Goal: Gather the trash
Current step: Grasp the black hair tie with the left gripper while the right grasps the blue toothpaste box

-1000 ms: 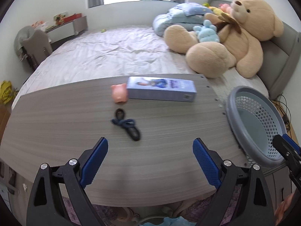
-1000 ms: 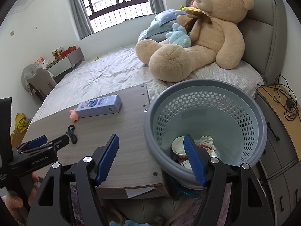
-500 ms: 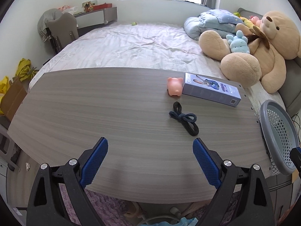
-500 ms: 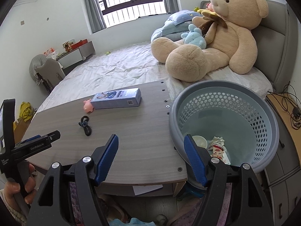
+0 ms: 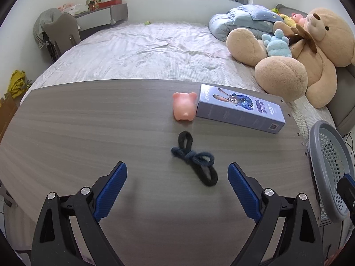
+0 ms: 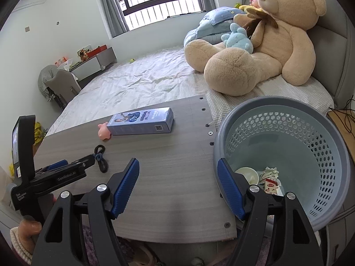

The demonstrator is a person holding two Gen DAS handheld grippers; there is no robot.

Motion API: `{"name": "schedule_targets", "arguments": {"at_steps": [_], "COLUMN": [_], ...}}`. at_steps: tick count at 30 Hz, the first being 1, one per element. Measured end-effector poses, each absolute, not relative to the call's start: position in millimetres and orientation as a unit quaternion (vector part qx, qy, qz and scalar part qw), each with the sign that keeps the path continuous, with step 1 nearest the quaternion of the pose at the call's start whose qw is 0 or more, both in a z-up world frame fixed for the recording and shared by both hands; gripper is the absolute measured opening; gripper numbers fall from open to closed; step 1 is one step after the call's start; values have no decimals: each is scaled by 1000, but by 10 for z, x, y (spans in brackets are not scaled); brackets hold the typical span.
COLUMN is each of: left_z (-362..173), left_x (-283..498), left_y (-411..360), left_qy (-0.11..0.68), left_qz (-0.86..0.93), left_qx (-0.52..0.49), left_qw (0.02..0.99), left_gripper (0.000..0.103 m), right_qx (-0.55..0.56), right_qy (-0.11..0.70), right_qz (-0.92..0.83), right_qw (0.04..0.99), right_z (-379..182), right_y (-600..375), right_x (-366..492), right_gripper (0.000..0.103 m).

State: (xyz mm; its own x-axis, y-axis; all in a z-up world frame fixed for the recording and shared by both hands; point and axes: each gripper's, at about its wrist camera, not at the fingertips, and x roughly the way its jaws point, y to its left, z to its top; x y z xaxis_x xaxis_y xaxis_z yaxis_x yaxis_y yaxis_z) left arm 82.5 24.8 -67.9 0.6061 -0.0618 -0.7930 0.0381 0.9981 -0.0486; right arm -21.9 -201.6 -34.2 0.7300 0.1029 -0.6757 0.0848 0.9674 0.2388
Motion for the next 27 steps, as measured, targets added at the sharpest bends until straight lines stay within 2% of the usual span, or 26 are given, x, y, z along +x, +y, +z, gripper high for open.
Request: {"name": "schedule_targets", "arguments": {"at_steps": [3,9,10,11,12,14,15,21,27], "left_z": [-753,-913,-909,-906,-897,-889,-884,-800,-616], "left_x": [960,1104,1101,1111,1113,1111,1105,1041,1047], "left_y": [166,141,140,140,145,180,200,297,516], "left_qy": [449,466,461,461,460,462,464,460,436], "left_qz": [-31,-34,-30,-33,-34,-42,-47,-53,-41], "left_qx": [-12,-22,-16,-16,-16,-20,-22,-19,-29], "left_qw": [893,884,887,886,887,886,884,886,898], "left_gripper": [89,64,59,49,44,23,20,19,19], "right_qx": [135,137,137,137,136,131,128,88,-13], "right_qy": [374,381,382,383,384,386,386,385,392], "right_qz": [4,1,1,1,1,4,6,31,88], "right_qw": [917,914,914,913,913,913,914,918,916], "right_z": [-401,-461,-472,-479,-486,-488,-484,-406,-362], "right_y": [-2045,-2099,-2111,-2112,-2111,-2090,-2074,-1926,-1652], "right_x": [-133,65,108,146,189,296,344,669,1032], "right_gripper": [70,70,70,70,70,70,70,70,70]}}
